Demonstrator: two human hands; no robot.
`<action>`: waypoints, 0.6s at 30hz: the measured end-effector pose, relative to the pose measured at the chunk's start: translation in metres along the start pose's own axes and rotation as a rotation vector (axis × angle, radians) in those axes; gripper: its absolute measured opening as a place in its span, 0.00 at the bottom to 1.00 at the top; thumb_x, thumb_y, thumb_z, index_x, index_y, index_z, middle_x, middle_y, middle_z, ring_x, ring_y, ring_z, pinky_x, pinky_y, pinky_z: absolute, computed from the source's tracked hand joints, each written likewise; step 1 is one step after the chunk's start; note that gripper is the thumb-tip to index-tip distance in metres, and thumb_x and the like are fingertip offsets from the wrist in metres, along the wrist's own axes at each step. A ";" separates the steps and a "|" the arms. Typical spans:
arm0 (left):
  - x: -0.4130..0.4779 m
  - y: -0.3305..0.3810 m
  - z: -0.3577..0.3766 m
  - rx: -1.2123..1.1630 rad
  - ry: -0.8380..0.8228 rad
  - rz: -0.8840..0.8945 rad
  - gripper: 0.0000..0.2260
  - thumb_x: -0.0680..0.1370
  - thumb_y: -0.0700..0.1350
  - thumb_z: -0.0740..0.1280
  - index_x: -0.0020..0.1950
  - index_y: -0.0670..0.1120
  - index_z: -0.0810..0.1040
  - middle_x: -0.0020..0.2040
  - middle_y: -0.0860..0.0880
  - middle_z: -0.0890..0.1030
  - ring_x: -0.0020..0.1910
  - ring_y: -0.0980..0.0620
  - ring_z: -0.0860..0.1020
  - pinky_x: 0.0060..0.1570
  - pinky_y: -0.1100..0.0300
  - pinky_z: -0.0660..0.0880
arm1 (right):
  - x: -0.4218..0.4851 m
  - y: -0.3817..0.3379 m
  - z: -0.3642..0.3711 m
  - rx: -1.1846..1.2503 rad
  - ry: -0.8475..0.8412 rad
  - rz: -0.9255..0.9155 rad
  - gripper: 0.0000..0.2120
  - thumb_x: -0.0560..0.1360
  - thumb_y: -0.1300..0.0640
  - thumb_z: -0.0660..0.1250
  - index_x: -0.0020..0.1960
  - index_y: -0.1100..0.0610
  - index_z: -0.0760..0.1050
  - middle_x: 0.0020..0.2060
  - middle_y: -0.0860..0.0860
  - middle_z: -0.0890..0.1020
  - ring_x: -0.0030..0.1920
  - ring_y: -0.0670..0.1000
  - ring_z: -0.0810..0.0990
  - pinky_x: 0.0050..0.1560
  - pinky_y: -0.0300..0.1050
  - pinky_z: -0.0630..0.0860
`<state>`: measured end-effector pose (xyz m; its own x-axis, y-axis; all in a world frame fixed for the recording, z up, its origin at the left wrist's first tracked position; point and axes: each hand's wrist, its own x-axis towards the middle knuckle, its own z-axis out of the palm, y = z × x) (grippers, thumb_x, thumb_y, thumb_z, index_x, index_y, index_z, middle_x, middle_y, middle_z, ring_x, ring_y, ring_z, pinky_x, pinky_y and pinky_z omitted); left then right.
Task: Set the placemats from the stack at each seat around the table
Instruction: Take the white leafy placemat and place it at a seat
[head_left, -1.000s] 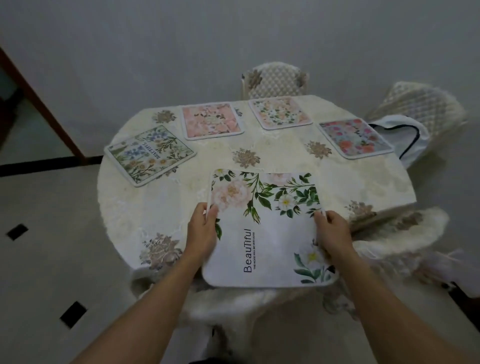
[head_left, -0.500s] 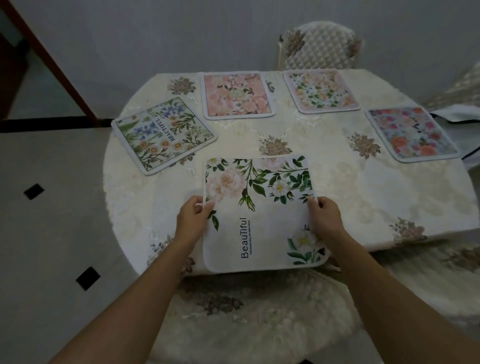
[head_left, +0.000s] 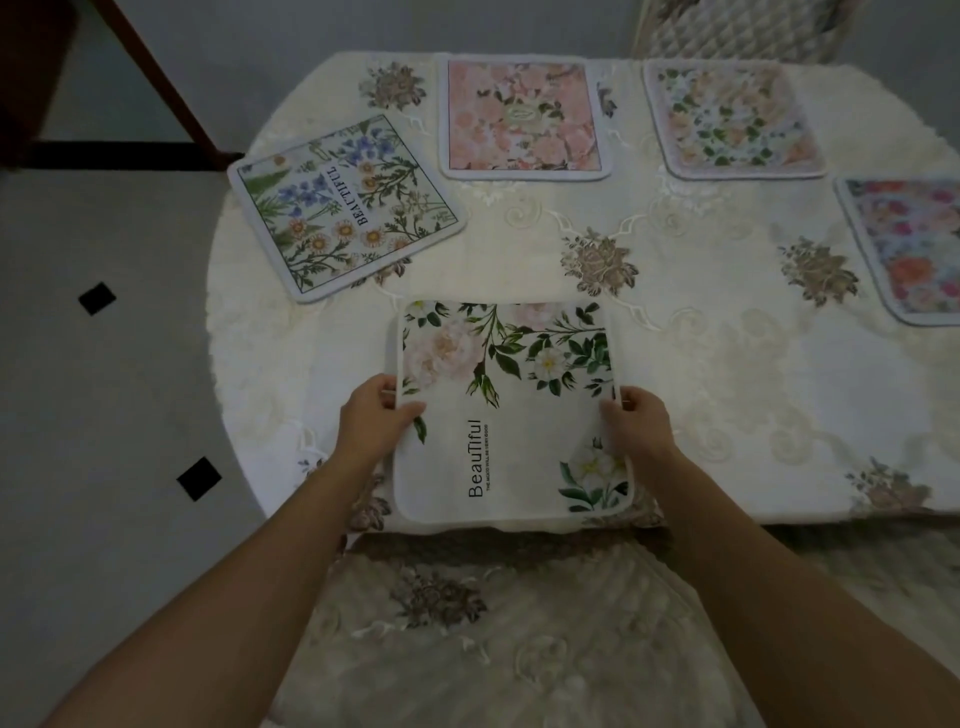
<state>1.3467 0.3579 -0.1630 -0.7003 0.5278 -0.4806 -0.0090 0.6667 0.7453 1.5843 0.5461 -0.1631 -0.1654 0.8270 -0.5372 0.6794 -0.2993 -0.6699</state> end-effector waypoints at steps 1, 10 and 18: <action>-0.001 -0.002 0.000 0.035 0.015 0.000 0.10 0.74 0.44 0.75 0.53 0.47 0.78 0.48 0.48 0.82 0.46 0.49 0.80 0.46 0.58 0.76 | 0.000 0.003 0.000 0.010 -0.006 0.020 0.09 0.79 0.60 0.64 0.56 0.60 0.79 0.45 0.55 0.82 0.48 0.57 0.82 0.53 0.55 0.81; -0.002 -0.006 0.001 0.180 0.130 0.051 0.11 0.73 0.46 0.76 0.51 0.43 0.81 0.44 0.50 0.81 0.44 0.51 0.78 0.47 0.61 0.72 | 0.005 0.012 -0.001 -0.020 0.010 0.009 0.05 0.76 0.59 0.68 0.52 0.55 0.79 0.44 0.53 0.83 0.49 0.56 0.83 0.57 0.59 0.80; 0.002 -0.021 -0.002 0.506 0.179 0.241 0.13 0.74 0.48 0.75 0.53 0.44 0.80 0.45 0.47 0.80 0.44 0.47 0.78 0.45 0.54 0.76 | 0.006 0.016 -0.009 -0.219 0.038 -0.110 0.11 0.75 0.55 0.71 0.55 0.56 0.79 0.46 0.51 0.83 0.47 0.53 0.80 0.52 0.47 0.76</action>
<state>1.3442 0.3439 -0.1784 -0.7507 0.6275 -0.2066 0.4763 0.7308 0.4889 1.6007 0.5509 -0.1722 -0.2226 0.8676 -0.4446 0.7980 -0.0998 -0.5943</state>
